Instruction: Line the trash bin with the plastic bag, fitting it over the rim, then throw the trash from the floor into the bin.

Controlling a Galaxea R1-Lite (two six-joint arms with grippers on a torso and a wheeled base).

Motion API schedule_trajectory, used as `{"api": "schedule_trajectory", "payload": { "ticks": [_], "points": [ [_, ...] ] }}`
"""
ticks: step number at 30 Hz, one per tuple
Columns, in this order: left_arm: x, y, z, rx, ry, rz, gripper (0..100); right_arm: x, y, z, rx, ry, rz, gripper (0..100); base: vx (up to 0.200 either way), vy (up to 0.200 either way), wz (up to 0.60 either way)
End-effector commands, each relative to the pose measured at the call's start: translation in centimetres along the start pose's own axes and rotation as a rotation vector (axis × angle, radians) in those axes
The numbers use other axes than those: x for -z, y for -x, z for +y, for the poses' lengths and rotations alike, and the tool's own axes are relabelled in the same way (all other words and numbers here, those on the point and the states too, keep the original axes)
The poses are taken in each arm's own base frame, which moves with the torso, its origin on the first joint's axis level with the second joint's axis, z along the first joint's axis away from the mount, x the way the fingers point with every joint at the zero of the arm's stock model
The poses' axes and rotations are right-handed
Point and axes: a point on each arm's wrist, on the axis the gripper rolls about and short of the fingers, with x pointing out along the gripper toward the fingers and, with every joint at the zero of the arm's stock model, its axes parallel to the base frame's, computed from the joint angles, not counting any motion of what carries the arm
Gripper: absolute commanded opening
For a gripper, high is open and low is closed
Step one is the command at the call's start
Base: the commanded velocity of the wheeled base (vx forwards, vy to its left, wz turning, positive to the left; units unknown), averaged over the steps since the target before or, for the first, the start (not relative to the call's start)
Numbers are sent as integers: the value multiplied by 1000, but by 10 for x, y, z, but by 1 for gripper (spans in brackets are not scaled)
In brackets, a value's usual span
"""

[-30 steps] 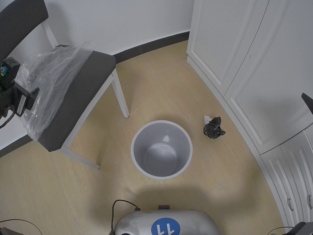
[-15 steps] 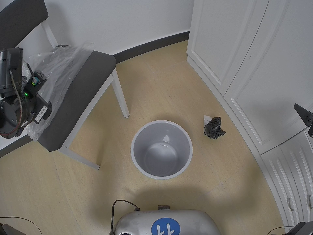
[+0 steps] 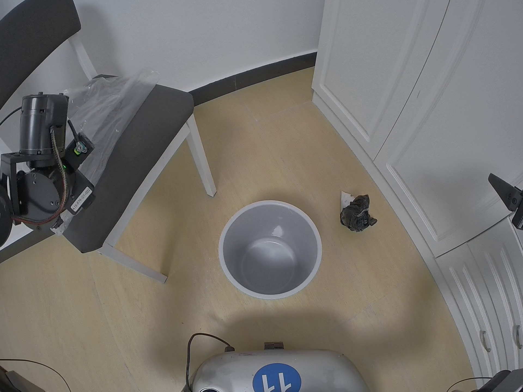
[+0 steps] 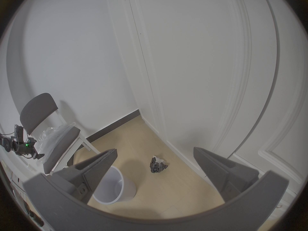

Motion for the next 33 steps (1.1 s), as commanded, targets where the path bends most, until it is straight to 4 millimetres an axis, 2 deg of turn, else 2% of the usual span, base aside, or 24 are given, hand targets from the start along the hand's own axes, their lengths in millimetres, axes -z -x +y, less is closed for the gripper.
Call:
{"api": "schedule_trajectory", "payload": {
  "ticks": [1, 9, 26, 33],
  "points": [
    [0, -15, -5, -11, -10, 32, 100, -1, 0, 0, -2, -1, -3, 100, 0, 0, 0],
    [-1, -36, -7, -53, -9, 57, 100, 0, 0, 0, -1, -2, -1, 100, 0, 0, 0],
    [-1, -44, 3, -83, 3, 77, 100, -1, -1, 0, -2, -5, -3, 100, 0, 0, 0],
    [-1, -46, 1, -81, -2, 81, 100, -1, -1, 0, -2, -10, -3, 100, 0, 0, 0]
  ]
}}
